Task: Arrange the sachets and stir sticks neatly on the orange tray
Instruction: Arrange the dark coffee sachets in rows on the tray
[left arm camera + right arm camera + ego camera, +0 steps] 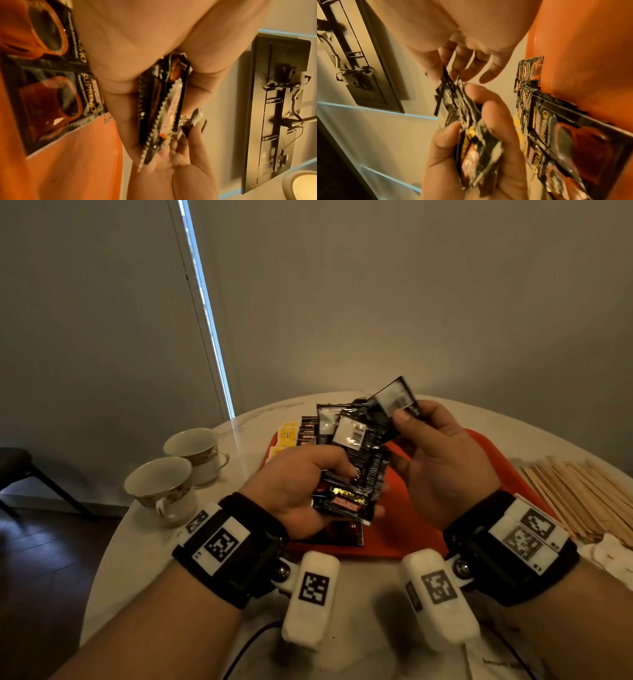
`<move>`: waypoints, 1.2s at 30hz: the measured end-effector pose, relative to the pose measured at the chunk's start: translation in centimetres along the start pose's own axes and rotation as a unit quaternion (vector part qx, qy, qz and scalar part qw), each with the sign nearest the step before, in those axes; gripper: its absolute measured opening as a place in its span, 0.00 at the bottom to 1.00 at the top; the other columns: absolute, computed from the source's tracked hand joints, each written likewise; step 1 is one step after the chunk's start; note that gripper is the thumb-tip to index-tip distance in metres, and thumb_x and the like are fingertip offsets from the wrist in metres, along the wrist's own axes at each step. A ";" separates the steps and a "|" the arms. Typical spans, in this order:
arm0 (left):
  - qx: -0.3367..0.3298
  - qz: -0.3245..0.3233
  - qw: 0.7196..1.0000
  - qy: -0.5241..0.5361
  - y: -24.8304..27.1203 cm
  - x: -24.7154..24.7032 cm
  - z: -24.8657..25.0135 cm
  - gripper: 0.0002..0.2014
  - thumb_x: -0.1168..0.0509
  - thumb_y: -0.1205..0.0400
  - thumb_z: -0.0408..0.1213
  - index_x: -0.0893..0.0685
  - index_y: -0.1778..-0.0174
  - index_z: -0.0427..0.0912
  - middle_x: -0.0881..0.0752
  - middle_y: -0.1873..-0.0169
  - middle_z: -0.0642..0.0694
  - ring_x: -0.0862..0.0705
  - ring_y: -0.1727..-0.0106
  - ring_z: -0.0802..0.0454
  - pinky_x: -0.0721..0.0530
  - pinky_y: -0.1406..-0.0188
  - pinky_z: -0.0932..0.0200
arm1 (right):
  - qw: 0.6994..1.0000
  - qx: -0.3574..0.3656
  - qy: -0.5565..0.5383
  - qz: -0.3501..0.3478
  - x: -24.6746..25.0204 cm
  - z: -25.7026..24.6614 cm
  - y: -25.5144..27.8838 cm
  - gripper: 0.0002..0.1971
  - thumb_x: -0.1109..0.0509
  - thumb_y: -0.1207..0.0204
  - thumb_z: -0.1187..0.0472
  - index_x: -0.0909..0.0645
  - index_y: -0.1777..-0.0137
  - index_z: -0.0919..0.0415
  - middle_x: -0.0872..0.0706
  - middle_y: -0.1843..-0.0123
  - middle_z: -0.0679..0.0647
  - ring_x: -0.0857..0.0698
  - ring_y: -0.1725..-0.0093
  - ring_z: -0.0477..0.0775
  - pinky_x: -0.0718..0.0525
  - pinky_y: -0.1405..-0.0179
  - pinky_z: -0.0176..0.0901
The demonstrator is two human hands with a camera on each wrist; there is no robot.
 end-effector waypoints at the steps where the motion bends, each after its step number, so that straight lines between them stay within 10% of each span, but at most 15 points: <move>1: 0.000 0.022 1.000 0.006 0.0 0.4 0.3 0.30 0.38 0.31 0.23 0.18 0.30 0.30 0.10 0.49 0.30 0.07 0.54 0.35 0.07 0.56 0.36 | 1.000 0.024 -0.014 0.015 0.5 -0.3 -0.3 0.10 0.27 0.26 0.66 0.18 0.45 0.59 0.11 0.39 0.60 0.11 0.41 0.59 0.12 0.48 0.52; 10: -0.046 0.107 0.992 0.040 0.6 1.8 1.7 0.29 0.36 0.31 0.28 0.18 0.30 0.34 0.11 0.47 0.32 0.11 0.52 0.38 0.09 0.63 0.46 | 0.983 0.028 0.164 -0.072 -0.8 1.2 -0.1 0.22 0.28 0.29 0.82 0.08 0.65 0.52 0.13 0.33 0.53 0.14 0.31 0.56 0.18 0.27 0.62; 16: -0.073 0.103 0.992 0.015 0.8 1.6 2.0 0.26 0.33 0.27 0.34 0.16 0.31 0.37 0.09 0.46 0.36 0.10 0.49 0.38 0.11 0.57 0.43 | 0.978 -0.033 0.192 -0.069 -1.2 1.9 0.7 0.18 0.35 0.24 0.82 0.08 0.56 0.62 0.10 0.38 0.55 0.10 0.37 0.54 0.09 0.44 0.47; 31: -0.081 0.094 0.985 -0.120 0.5 2.1 1.9 0.26 0.31 0.25 0.14 0.14 0.34 0.42 0.07 0.47 0.35 0.08 0.52 0.36 0.09 0.67 0.46 | 0.993 -0.053 0.105 0.001 0.2 1.7 0.3 0.16 0.32 0.22 0.80 0.17 0.38 0.66 0.10 0.41 0.68 0.09 0.43 0.69 0.08 0.47 0.59; 36: -0.095 0.100 0.986 -0.098 0.8 1.7 2.2 0.23 0.29 0.27 0.19 0.12 0.37 0.41 0.07 0.44 0.35 0.07 0.48 0.37 0.10 0.60 0.46 | 0.984 -0.109 0.137 -0.011 0.2 2.3 0.3 0.10 0.30 0.21 0.74 0.18 0.42 0.66 0.11 0.42 0.71 0.12 0.49 0.64 0.10 0.60 0.43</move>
Point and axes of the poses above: each hand's wrist, its own y-axis away from the middle knuckle, its own x-axis out of the back of the hand, z = x × y, the point moved 7 cm from there along -y, towards the middle knuckle
